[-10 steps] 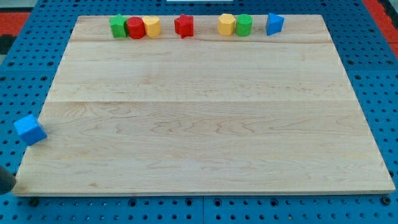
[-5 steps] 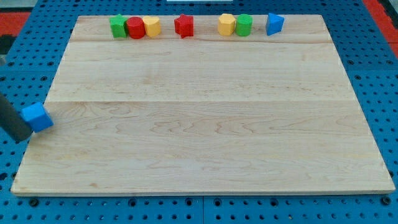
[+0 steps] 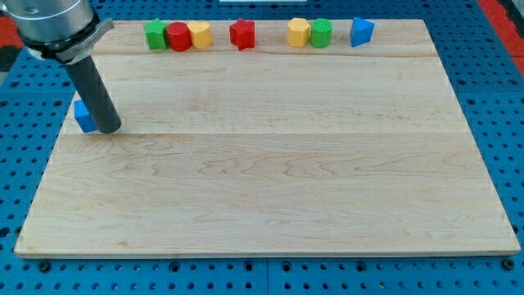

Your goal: Keep the blue cube to the left of the green star

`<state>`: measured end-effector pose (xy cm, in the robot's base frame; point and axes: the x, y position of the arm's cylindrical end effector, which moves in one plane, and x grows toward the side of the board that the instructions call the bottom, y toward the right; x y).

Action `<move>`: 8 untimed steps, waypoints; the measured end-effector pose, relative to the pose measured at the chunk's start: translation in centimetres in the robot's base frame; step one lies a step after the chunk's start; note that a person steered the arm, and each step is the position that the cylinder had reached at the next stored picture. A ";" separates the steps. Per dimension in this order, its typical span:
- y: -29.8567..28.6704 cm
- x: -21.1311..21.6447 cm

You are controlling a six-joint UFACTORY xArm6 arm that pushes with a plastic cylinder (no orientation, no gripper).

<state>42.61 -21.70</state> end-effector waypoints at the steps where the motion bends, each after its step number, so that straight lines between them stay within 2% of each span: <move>1: -0.1 1.4; 2: -4.3 2.2; 3: -8.0 0.1; 5: -3.6 -0.2; 7: -3.6 -3.4; 8: -5.3 -0.1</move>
<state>42.54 -26.99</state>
